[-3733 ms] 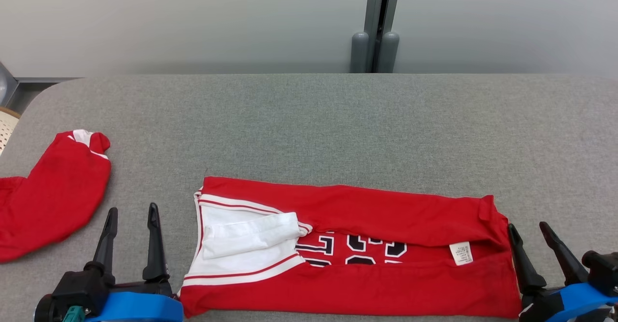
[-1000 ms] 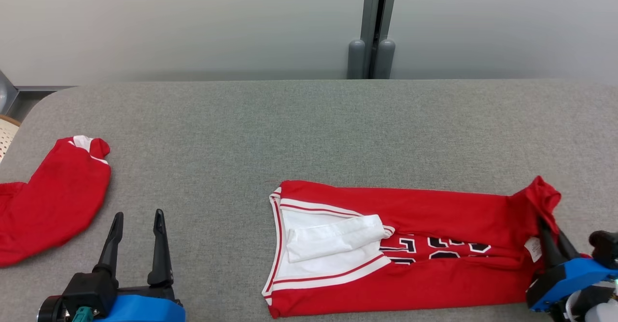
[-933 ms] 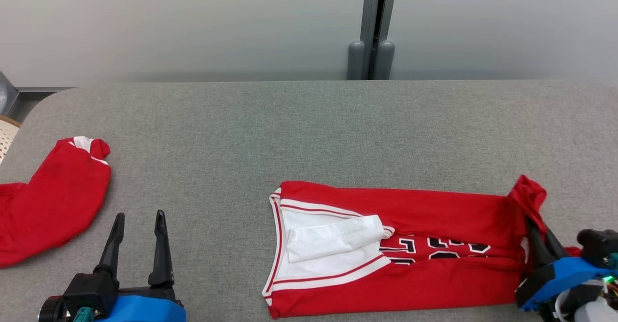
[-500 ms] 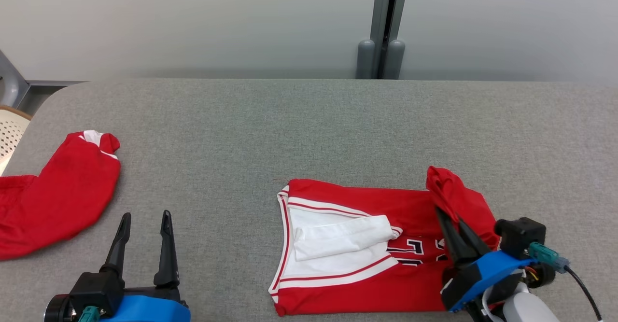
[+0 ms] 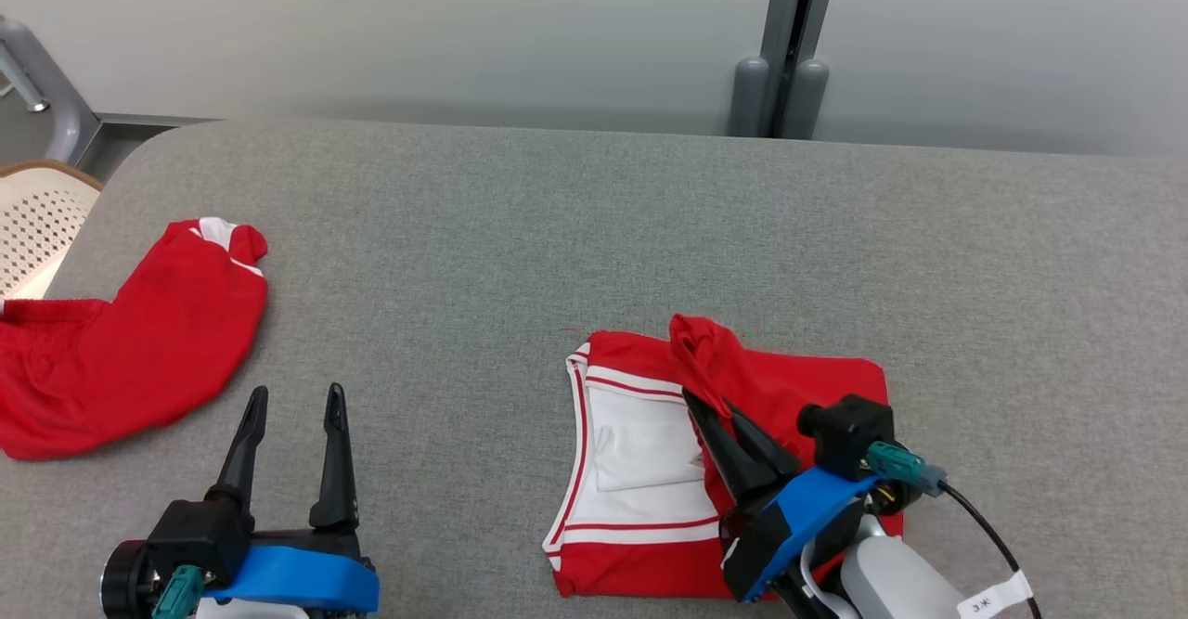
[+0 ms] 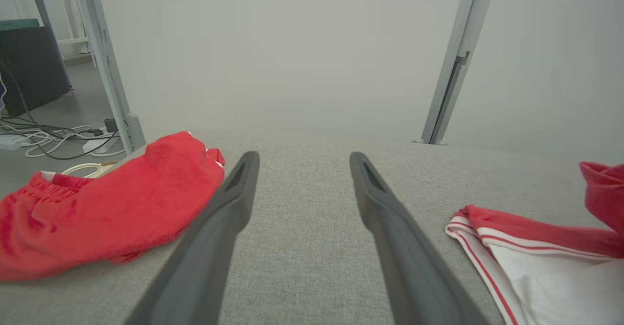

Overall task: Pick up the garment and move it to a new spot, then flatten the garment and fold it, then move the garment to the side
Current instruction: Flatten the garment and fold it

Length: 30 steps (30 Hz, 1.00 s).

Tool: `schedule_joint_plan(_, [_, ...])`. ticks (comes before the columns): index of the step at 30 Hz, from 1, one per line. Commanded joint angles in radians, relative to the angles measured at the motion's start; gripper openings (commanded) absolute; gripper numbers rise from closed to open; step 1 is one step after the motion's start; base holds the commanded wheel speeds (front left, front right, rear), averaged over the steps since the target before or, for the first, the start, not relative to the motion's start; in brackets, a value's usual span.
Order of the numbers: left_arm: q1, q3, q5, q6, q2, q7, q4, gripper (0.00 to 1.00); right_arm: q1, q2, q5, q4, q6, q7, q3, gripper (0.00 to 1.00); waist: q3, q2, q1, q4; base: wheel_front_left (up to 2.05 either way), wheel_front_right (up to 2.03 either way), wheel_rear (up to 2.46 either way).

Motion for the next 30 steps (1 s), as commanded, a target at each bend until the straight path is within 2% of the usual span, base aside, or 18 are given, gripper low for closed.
schedule_joint_plan(1, [-0.020,-0.004,-0.006,-0.002,0.002,-0.005,0.003,1.00,-0.031,0.008,0.009,0.021,0.000,-0.012,0.024,0.00,0.009,0.0000,-0.0001,0.010,0.00,0.00,0.00])
schedule_joint_plan(10, [-0.047,-0.019,-0.012,-0.002,-0.002,-0.005,0.010,1.00,-0.109,0.020,0.041,0.106,0.000,-0.047,0.104,0.00,0.036,0.0000,-0.0001,0.034,0.00,0.00,0.00])
schedule_joint_plan(19, [-0.060,-0.026,-0.019,-0.002,-0.005,-0.005,0.020,1.00,-0.154,0.021,0.135,0.179,0.000,-0.086,0.193,0.00,0.048,0.0000,-0.0001,0.043,0.00,0.00,0.00])
schedule_joint_plan(21, [-0.060,-0.028,-0.019,-0.002,-0.006,-0.005,0.021,1.00,-0.165,0.021,0.155,0.195,0.000,-0.092,0.211,0.76,0.047,0.0000,-0.0001,0.040,0.00,0.00,0.00])
schedule_joint_plan(22, [-0.060,-0.029,-0.020,-0.002,-0.007,-0.005,0.023,1.00,-0.169,0.021,0.165,0.200,0.000,-0.095,0.219,1.00,0.045,0.0000,-0.0001,0.039,0.00,0.00,0.00])
schedule_joint_plan(25, [-0.056,-0.019,-0.020,-0.002,-0.007,-0.005,0.023,1.00,-0.183,0.020,0.168,0.211,0.000,-0.103,0.226,1.00,0.039,0.0000,-0.0001,0.025,0.00,0.00,0.00])
schedule_joint_plan(30, [-0.044,-0.011,-0.013,-0.002,-0.007,-0.005,0.021,1.00,-0.198,0.014,0.138,0.193,0.000,-0.109,0.139,1.00,0.026,0.0000,-0.0001,0.000,0.00,0.00,0.00])
